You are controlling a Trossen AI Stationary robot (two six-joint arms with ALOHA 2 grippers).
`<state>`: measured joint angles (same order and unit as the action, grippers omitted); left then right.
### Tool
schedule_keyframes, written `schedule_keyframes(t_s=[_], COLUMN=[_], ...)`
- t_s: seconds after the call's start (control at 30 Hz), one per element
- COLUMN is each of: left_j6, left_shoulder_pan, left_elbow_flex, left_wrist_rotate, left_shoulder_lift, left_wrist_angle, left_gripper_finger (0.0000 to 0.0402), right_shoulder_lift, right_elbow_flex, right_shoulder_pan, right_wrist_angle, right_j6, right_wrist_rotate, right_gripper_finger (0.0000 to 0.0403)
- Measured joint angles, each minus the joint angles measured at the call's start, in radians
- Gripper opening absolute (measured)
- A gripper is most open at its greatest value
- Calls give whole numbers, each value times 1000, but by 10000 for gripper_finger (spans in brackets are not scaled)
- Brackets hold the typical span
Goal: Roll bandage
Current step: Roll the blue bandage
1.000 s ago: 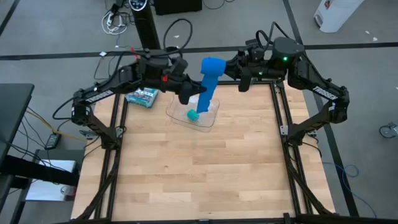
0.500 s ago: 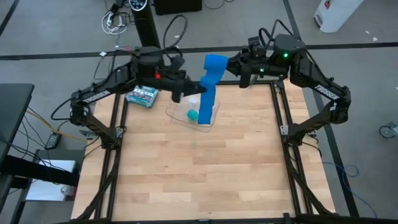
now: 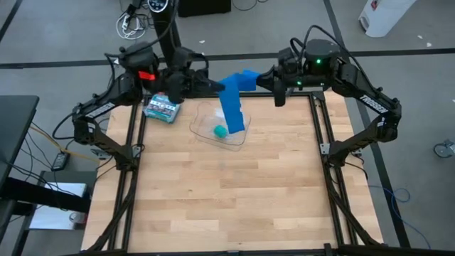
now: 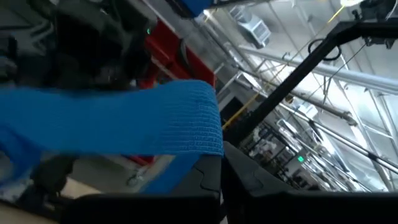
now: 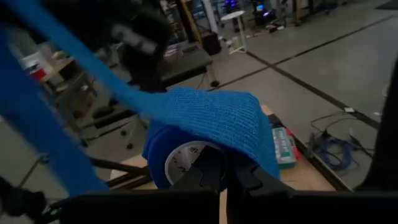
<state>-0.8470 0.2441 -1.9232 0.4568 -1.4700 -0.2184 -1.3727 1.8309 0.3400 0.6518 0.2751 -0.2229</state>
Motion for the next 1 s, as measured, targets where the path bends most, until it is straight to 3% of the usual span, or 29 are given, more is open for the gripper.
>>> schedule_keyframes(t_s=[0.6, 0.8, 1.0], left_j6=[-16, 51, 88], left_shoulder_pan=[139, 162, 160], left_elbow_flex=[0, 0, 1], left_wrist_rotate=[-130, -152, -88], left_shoulder_lift=[-2, -2, -3], left_wrist_angle=[137, 19, -125], left_gripper_finger=[5, 5, 5], right_shoulder_lift=[0, 0, 0], right_elbow_flex=[0, 0, 0], right_shoulder_pan=[-231, -314, -351], right_wrist_angle=[4, -47, -211], right_j6=[-15, -7, -7], right_wrist_rotate=[-71, -61, -69], right_gripper_finger=[0, 0, 0])
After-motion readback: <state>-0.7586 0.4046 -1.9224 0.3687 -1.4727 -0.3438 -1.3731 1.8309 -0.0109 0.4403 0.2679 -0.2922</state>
